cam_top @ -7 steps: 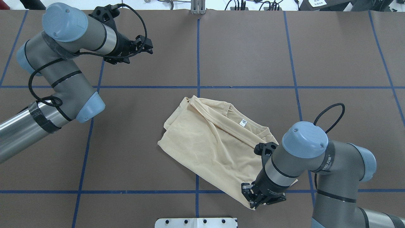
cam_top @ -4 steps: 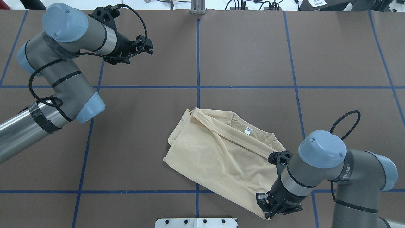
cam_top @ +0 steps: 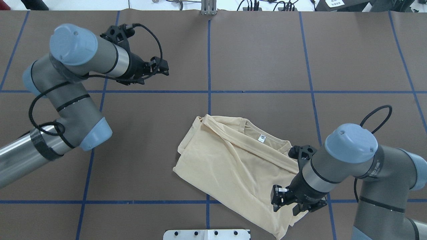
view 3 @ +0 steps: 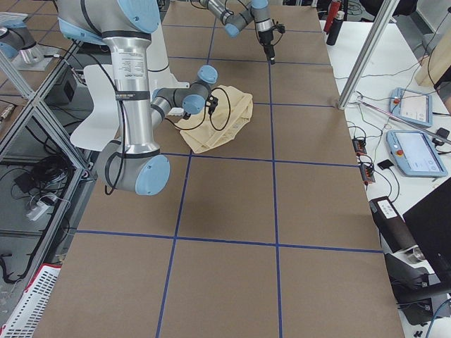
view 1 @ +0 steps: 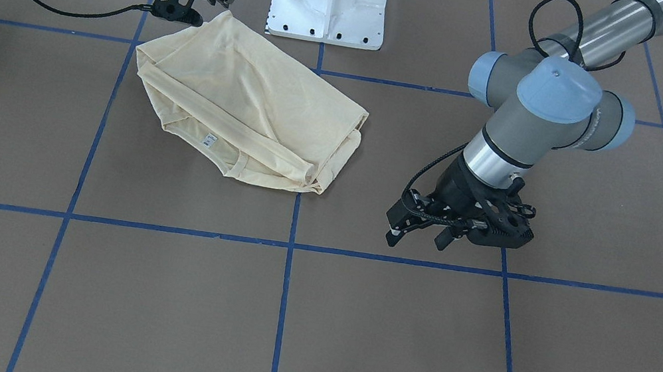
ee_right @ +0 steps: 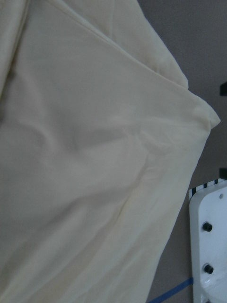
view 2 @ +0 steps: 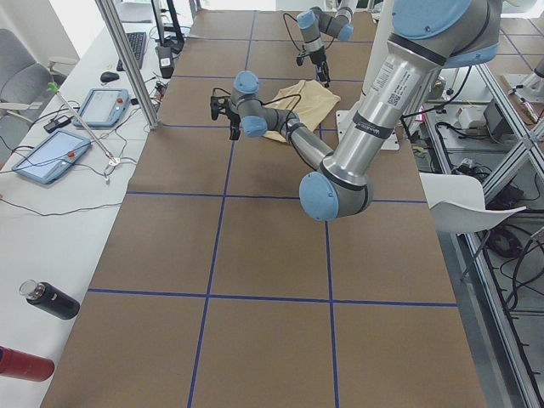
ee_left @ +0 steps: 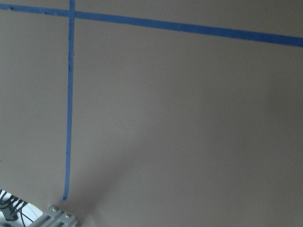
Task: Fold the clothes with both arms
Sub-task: 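Drag the shirt corner toward the robot with the right gripper, rotating it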
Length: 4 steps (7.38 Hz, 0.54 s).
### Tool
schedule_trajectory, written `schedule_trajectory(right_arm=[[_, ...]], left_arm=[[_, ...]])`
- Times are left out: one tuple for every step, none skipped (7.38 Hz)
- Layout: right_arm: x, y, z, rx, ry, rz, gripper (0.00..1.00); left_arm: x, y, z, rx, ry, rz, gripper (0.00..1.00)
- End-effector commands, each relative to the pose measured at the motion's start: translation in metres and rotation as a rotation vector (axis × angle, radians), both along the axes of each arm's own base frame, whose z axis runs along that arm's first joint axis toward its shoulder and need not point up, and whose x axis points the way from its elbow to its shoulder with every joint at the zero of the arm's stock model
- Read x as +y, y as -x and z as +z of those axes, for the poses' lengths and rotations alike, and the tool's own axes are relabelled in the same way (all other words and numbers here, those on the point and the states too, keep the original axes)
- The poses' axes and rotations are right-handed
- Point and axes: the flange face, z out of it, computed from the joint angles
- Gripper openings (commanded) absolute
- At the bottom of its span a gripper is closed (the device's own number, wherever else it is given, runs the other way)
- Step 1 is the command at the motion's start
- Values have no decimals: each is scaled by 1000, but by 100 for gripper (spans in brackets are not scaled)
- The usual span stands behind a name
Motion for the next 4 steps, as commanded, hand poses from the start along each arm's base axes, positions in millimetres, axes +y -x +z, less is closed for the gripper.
schedule_trajectory(right_arm=[[-61, -29, -28, -50, -34, 138, 100], [-89, -37, -39, -61, -49, 197, 100], [-108, -43, -50, -68, -82, 257, 100], [-124, -44, -64, -74, -118, 311, 100]], left_arm=[[80, -38, 0, 32, 12, 118, 99], [108, -63, -2, 58, 89, 141, 99], [133, -83, -1, 66, 146, 159, 99], [159, -104, -2, 69, 192, 145, 99]])
